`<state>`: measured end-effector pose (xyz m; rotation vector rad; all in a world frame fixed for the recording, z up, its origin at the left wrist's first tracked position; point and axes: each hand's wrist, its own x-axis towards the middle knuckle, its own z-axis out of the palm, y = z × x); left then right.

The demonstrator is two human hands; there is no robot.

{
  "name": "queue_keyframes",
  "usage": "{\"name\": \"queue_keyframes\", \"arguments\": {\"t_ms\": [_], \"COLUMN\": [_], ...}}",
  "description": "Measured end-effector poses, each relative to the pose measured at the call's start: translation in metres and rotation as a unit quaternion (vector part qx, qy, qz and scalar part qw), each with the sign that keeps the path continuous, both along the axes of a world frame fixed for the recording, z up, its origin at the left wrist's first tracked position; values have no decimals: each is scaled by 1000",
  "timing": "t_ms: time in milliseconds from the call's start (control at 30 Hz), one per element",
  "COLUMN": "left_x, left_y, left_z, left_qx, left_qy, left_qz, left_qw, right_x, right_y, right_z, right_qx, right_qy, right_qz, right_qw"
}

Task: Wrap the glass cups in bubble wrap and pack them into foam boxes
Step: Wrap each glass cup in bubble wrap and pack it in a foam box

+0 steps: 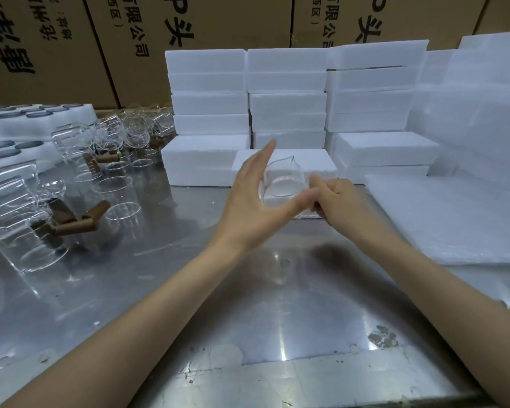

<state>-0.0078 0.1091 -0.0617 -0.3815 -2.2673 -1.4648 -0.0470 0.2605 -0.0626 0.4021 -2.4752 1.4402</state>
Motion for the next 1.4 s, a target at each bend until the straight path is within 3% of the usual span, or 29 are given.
{"name": "queue_keyframes", "arguments": {"t_ms": [67,167,300,467,767,933,1167,1400], "left_x": [3,2,-1,-1,-5,-4,-2,0], "left_y": [2,4,7,3,-17,-23,-21,-3], "left_z": [0,-4,-4,2,13,16,13,1], "left_qx": [-34,27,108,128,106,45,-42,4], "left_qy": [78,111,90,60,-29,-28,44,116], "left_qz": [-7,-10,0,-32,-194,-230,-140,-72], "left_qw": [996,993,990,990,975,972,988,991], "right_x": [-2,-1,2,4,-2,-3,-4,3], "right_y": [-4,-8,-10,-8,9,15,13,-1], "right_z": [-1,-2,-2,5,8,9,7,9], "right_qx": [-40,-38,-16,-32,-51,-73,-100,-67], "right_qy": [-45,-48,-38,-68,-173,-213,-234,-160], "right_qz": [18,36,29,20,67,124,125,46], "right_qw": [998,998,999,997,981,966,959,984]}}
